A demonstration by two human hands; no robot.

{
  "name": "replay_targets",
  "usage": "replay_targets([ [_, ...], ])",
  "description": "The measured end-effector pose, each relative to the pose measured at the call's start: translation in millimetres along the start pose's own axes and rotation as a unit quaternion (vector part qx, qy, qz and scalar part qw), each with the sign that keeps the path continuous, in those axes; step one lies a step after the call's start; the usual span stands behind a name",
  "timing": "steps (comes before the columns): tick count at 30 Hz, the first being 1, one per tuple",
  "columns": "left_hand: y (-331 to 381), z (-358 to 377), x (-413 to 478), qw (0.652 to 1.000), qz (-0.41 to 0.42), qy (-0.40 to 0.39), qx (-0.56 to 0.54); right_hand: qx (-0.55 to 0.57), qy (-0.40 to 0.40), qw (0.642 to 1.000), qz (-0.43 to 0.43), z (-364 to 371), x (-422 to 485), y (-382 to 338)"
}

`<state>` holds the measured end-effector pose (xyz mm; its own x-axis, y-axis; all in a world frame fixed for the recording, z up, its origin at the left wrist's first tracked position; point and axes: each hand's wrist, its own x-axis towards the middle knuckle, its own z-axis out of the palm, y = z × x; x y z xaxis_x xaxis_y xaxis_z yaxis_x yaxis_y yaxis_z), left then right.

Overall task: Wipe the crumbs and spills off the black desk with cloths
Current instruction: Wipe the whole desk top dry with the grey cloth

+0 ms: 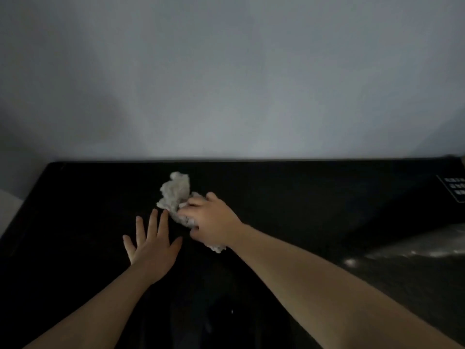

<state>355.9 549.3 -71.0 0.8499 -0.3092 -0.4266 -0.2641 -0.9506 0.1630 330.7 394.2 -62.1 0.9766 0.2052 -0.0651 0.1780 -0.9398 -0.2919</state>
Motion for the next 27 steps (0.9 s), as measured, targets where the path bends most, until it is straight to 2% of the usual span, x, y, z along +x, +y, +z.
replay_targets([
  [1, -2, 0, 0, 1.000, 0.002, 0.011, -0.014, -0.002, -0.004, 1.000, -0.029, -7, -2, 3],
  [2, -3, 1, -1, 1.000, 0.003, 0.017, -0.025, -0.019, 0.023, 1.000, 0.002, -14, -7, 18],
  [4, -4, 1, -1, 1.000, 0.009, 0.019, -0.021, -0.076, 0.092, 0.977, 0.176, -28, -27, 63],
  [5, -5, 2, -1, 1.000, 0.011, 0.019, -0.011, -0.105, 0.108, 0.944, 0.294, -34, -43, 90],
  [7, -4, 2, -1, 1.000, 0.015, 0.017, 0.008, -0.100, 0.123, 0.840, 0.519, -49, -85, 134],
  [9, -3, 3, -1, 1.000, 0.017, 0.013, 0.017, -0.008, 0.148, 0.750, 0.645, -56, -111, 150],
  [10, -3, 2, -1, 1.000, 0.018, 0.012, 0.019, 0.021, 0.153, 0.731, 0.665, -53, -110, 150],
  [11, -3, 2, -1, 1.000, 0.020, 0.011, 0.019, 0.031, 0.158, 0.732, 0.662, -49, -101, 144],
  [13, -3, 0, -1, 0.999, 0.025, 0.009, 0.020, 0.036, 0.172, 0.785, 0.594, -33, -67, 112],
  [15, -3, -1, -2, 0.999, 0.030, 0.004, 0.018, 0.030, 0.173, 0.870, 0.461, -12, -29, 62],
  [17, -4, -1, -2, 0.999, 0.032, -0.001, 0.017, 0.030, 0.114, 0.954, 0.277, 3, -8, 6],
  [19, -5, -2, -2, 0.999, 0.033, -0.001, 0.019, 0.043, 0.034, 0.991, 0.126, 5, -13, -18],
  [20, -6, -2, -3, 0.999, 0.035, -0.001, 0.017, 0.033, 0.051, 0.994, 0.087, 2, -20, -13],
  [21, -6, -3, -3, 0.999, 0.039, -0.001, 0.015, 0.010, 0.092, 0.991, 0.101, -3, -29, 0],
  [23, -7, -3, -4, 0.999, 0.043, 0.001, 0.014, -0.055, 0.135, 0.961, 0.234, -16, -53, 45],
  [25, -6, -3, -6, 0.999, 0.043, 0.005, 0.022, -0.096, 0.114, 0.895, 0.421, -31, -95, 99],
  [27, -4, -1, -7, 0.999, 0.041, 0.009, 0.030, -0.057, 0.115, 0.812, 0.569, -44, -137, 123],
])
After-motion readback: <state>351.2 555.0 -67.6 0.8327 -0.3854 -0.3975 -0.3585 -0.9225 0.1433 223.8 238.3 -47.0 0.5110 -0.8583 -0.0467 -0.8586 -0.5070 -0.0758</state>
